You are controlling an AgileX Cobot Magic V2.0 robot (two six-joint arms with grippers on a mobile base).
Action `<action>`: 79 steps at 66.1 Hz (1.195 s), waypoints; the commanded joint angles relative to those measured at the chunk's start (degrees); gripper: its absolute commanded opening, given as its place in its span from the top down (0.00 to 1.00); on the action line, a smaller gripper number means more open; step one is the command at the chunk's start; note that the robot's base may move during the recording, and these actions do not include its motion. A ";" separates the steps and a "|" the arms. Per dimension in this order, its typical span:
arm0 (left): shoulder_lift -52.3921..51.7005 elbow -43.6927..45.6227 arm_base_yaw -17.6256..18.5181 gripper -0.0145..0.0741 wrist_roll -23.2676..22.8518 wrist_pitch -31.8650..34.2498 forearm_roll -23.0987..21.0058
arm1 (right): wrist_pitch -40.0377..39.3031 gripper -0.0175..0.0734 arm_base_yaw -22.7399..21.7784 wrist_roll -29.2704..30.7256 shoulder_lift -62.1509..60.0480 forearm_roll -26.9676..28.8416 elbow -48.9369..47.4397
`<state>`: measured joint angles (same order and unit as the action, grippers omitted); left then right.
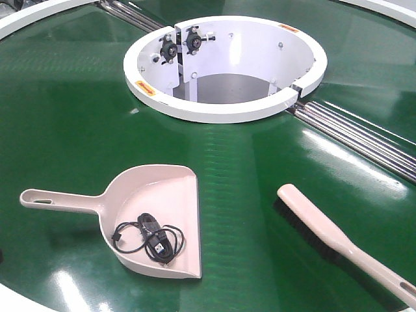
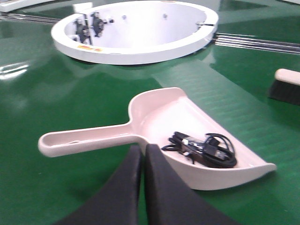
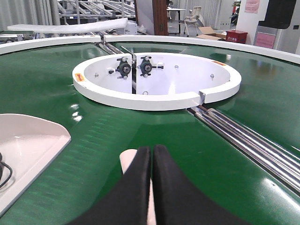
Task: Clean and inspect green conveyor with broom and dustpan
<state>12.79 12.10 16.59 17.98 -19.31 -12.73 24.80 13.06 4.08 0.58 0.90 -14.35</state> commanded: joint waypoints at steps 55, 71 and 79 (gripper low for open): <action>-14.34 -15.42 -5.34 0.85 -17.98 21.61 12.73 | -4.29 0.82 -0.12 0.33 0.87 -0.09 -1.51; -14.34 -15.42 -5.34 0.85 -17.98 21.61 12.73 | -4.29 0.82 -0.12 0.33 0.87 -0.09 -1.51; -14.34 -15.42 -5.34 0.85 -17.98 21.61 12.73 | -4.29 0.82 -0.12 0.33 0.87 -0.09 -1.51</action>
<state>-0.79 -1.57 10.71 0.62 -2.04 0.00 24.82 13.06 4.08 0.58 1.00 -14.35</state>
